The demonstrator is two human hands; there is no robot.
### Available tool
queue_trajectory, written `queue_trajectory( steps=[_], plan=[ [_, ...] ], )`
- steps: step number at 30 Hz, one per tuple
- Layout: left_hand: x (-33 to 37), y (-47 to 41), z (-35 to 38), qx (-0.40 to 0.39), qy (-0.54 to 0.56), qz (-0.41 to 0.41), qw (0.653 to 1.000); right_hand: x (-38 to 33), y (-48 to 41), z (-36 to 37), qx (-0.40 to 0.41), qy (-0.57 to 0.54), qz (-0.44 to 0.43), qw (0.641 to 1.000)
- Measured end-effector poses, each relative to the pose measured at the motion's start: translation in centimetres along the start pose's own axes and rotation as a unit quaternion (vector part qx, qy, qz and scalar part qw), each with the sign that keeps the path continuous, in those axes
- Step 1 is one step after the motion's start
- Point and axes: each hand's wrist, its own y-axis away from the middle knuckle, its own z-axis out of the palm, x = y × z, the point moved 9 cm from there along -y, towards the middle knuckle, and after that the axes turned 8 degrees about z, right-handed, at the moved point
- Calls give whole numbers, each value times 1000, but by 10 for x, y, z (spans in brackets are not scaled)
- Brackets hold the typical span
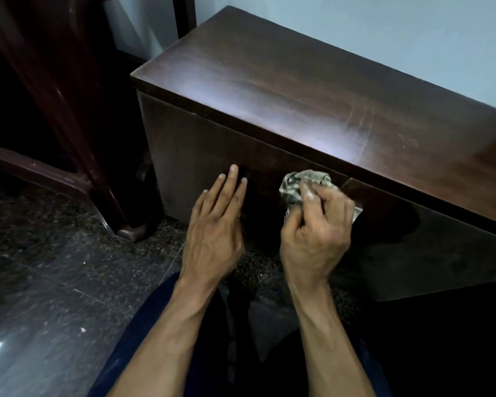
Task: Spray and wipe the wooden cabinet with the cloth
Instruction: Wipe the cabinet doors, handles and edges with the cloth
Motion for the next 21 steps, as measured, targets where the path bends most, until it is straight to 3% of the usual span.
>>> queue_trajectory(
  steps=[7, 11, 18, 21],
  plan=[
    [-19, 3, -2, 27, -9, -54, 998, -4, 29, 0, -17, 20, 9, 1000],
    [-19, 3, -3, 34, 0, -47, 998, -34, 11, 14, -6, 8, -45, 999],
    [-20, 3, -3, 24, 1, -51, 998, -21, 70, 67, -155, 75, -108, 979],
    [-19, 3, -2, 22, 0, -49, 999, 2, 80, 71, -167, 100, -105, 975]
  ],
)
